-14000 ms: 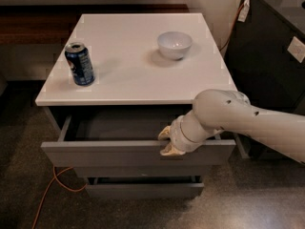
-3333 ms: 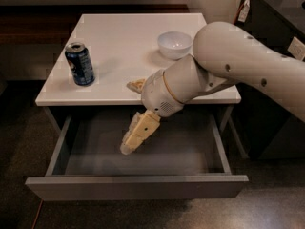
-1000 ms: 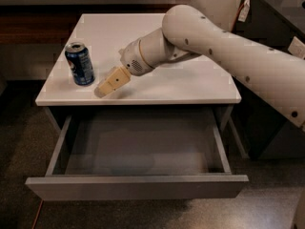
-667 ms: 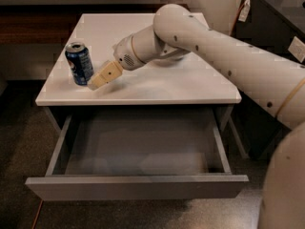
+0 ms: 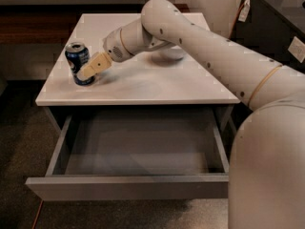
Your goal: Place pepsi can into top drawer
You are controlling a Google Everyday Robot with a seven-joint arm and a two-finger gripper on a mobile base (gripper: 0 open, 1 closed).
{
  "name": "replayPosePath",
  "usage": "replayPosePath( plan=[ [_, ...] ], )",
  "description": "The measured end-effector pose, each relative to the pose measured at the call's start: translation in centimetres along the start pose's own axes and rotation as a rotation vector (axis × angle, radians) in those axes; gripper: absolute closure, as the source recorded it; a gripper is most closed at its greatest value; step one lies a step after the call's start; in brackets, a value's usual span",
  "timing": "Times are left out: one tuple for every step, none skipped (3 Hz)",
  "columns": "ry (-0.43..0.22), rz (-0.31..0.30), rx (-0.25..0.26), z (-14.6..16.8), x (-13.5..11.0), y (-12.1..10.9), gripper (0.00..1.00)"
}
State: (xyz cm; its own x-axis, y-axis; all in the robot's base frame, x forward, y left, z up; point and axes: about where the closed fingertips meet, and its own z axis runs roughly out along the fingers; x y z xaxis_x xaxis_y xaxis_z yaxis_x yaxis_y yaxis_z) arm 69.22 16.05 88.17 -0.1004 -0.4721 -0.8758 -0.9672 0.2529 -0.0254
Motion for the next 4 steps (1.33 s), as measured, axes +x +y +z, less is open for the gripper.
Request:
replayPosePath(
  plan=[
    [-0.013,-0.013,-0.03,1.3,-1.5,0.2,0.0],
    [-0.021,-0.017,-0.074,2.4,-2.1,1.3,0.15],
    [-0.027,-0.023,-0.113,3.1,-2.6,2.7,0.38],
    [-0.035,-0.048,-0.137,3.0,-3.2,5.0,0.61]
  ],
)
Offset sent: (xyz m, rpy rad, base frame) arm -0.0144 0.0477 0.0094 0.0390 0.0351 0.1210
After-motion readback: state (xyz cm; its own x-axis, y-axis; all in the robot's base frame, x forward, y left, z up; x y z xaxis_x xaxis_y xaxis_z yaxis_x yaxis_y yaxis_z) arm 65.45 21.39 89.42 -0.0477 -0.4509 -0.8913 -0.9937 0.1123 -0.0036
